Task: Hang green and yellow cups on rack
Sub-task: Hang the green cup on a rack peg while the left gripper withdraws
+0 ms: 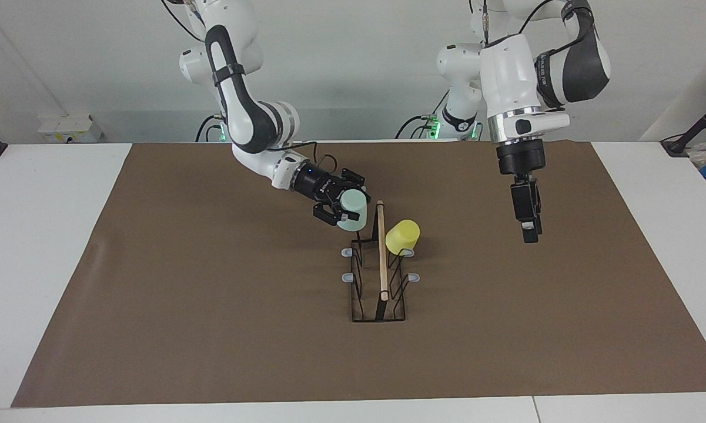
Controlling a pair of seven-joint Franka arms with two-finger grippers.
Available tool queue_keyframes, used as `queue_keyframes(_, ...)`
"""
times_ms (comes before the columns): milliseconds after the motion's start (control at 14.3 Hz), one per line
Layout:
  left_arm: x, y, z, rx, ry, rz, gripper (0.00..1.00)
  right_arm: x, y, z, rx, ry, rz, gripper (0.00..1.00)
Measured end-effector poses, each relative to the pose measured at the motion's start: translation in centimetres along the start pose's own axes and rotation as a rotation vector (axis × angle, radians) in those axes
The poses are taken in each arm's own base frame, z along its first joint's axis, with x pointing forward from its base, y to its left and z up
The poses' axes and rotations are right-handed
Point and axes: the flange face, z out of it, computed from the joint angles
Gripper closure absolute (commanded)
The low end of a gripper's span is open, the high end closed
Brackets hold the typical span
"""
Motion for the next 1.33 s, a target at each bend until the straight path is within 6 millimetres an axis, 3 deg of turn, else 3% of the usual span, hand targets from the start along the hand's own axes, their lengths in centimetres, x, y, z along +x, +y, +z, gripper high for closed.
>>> queue_keyframes(350, 2.7, -1.0, 0.8, 0.051, -0.081, 0.11, 0.21, -4.3, 0.0, 0.6, 0.027, 0.003, -0.006, 1.0)
queue_keyframes(700, 6.0, -2.9, 1.8, 0.095, -0.245, 0.352, 0.19, -5.4, -0.2, 0.2, 0.027, -0.014, -0.002, 1.0)
queue_keyframes(910, 7.9, -4.9, 2.5, 0.122, -0.391, 0.567, 0.12, -6.2, -0.3, -0.2, 0.023, -0.03, -0.009, 1.0)
queue_keyframes(980, 8.6, -5.5, 2.5, 0.133, -0.438, 0.644, 0.04, -6.5, -0.3, -0.3, 0.023, -0.033, -0.007, 0.98)
queue_keyframes(1050, 9.1, -6.2, 2.6, 0.147, -0.479, 0.713, 0.0, -6.6, -0.3, -0.3, 0.022, -0.035, -0.005, 0.36)
queue_keyframes(1120, 9.4, -6.8, 2.6, 0.16, -0.519, 0.779, 0.0, -6.7, -0.2, -0.4, 0.021, -0.035, -0.004, 0.1)
queue_keyframes(1190, 9.6, -7.4, 2.6, 0.171, -0.562, 0.839, 0.0, -6.7, -0.1, -0.4, 0.02, -0.033, -0.004, 0.0)
queue_keyframes(1331, 10.3, -8.3, 2.0, 0.188, -0.643, 0.939, 0.0, -6.5, 0.2, -0.4, 0.015, -0.028, -0.006, 0.0)
